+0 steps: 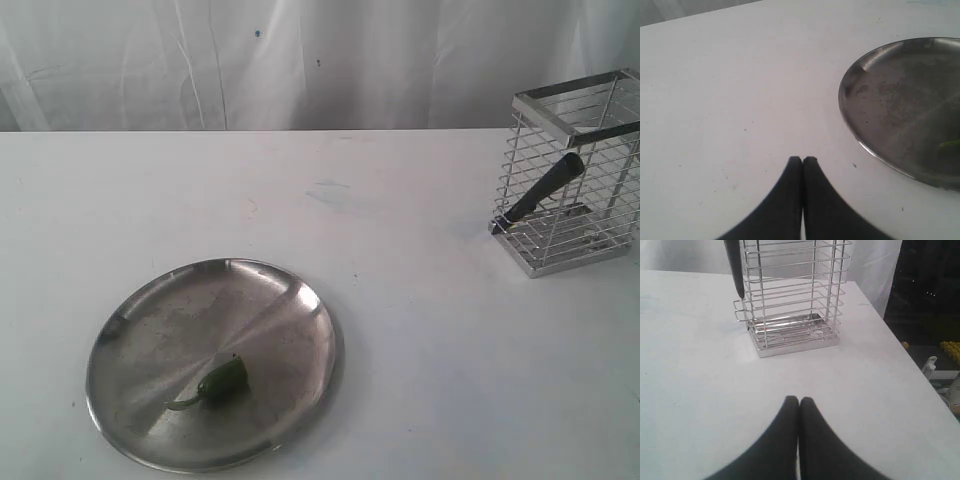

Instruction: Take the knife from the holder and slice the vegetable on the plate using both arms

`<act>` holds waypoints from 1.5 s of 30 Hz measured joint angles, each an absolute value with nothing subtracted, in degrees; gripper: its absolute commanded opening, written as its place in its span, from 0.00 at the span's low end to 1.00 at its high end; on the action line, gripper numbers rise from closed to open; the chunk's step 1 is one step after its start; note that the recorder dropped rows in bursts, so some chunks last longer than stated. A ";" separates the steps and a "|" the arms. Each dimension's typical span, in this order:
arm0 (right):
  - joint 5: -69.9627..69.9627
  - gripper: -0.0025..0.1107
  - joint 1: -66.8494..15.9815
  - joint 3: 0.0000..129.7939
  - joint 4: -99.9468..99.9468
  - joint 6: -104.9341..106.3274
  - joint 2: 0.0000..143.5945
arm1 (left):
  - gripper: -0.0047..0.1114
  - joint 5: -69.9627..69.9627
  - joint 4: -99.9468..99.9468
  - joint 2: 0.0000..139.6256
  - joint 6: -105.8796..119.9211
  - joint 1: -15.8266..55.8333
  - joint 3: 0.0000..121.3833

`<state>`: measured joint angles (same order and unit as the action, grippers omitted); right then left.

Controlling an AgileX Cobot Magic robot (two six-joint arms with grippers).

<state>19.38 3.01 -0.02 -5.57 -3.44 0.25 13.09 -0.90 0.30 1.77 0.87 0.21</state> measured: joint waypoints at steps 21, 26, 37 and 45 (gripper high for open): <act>7.23 0.02 3.01 -0.02 -12.14 -1.98 0.25 | 0.04 13.09 -0.90 0.30 1.77 0.87 0.21; -12.68 0.02 3.01 -0.02 -12.14 -2.49 0.25 | 0.04 13.09 -0.90 0.30 1.77 0.87 0.21; -66.25 0.02 3.01 3.68 -5.21 -12.95 -0.02 | 0.04 13.09 -0.90 0.30 1.77 0.87 0.21; -56.73 0.02 3.01 25.57 9.27 -0.70 -0.13 | 0.04 13.09 -0.90 0.30 1.77 0.87 0.21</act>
<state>-56.73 3.01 25.57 9.27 -0.70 -0.13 13.09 -0.90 0.30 1.77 0.87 0.21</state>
